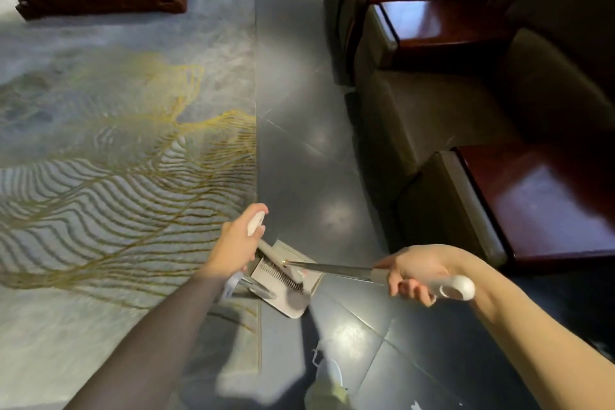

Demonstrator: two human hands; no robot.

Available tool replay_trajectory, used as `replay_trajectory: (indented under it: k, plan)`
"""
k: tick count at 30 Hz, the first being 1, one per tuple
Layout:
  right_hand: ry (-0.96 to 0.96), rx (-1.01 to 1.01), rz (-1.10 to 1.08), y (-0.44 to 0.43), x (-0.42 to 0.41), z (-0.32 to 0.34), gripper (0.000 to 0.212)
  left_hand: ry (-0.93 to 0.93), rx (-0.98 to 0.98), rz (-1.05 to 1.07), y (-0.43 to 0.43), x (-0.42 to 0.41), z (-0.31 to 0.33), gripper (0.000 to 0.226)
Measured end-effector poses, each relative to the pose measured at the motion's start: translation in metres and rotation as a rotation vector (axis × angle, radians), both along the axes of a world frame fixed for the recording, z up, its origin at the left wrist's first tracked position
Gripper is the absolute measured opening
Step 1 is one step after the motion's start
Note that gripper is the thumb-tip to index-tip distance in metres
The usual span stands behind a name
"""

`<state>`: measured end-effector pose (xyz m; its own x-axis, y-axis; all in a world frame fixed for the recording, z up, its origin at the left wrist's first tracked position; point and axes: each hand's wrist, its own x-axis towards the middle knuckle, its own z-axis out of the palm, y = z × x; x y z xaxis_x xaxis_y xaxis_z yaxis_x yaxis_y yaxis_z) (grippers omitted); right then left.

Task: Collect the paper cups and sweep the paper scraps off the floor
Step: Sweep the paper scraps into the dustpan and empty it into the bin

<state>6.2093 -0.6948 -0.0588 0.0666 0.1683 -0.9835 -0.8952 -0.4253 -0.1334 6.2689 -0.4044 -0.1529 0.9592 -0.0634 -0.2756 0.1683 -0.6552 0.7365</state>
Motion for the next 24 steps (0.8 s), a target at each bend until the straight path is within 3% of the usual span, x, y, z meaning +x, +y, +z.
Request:
replay_trajectory:
  k: [1, 4, 7, 11, 17, 21, 24]
  plan:
    - [-0.018, -0.016, -0.009, 0.004, -0.013, 0.004, 0.055, -0.011, -0.003, -0.005, 0.005, -0.013, 0.003, 0.037]
    - [-0.143, -0.089, -0.032, 0.026, -0.058, 0.011, 0.022, -0.048, 0.010, -0.034, 0.023, -0.058, 0.012, 0.038]
    - [-0.245, -0.136, -0.085, 0.047, -0.109, 0.015, 0.019, -0.080, 0.035, -0.101, 0.048, -0.110, 0.018, 0.035]
    - [-0.334, -0.219, -0.191, 0.066, -0.181, 0.021, 0.032, -0.099, 0.043, -0.126, 0.085, -0.182, 0.021, 0.032]
    - [-0.360, -0.393, 0.013, 0.086, -0.266, -0.001, 0.028, -0.018, 0.062, -0.178, 0.129, -0.280, 0.023, 0.036]
    - [-0.353, -0.482, 0.126, 0.093, -0.308, -0.041, 0.011, 0.040, 0.068, -0.255, 0.150, -0.325, 0.022, 0.040]
    - [-0.243, -0.460, 0.068, 0.093, -0.340, -0.070, 0.010, 0.093, 0.106, -0.290, 0.158, -0.358, 0.016, 0.035]
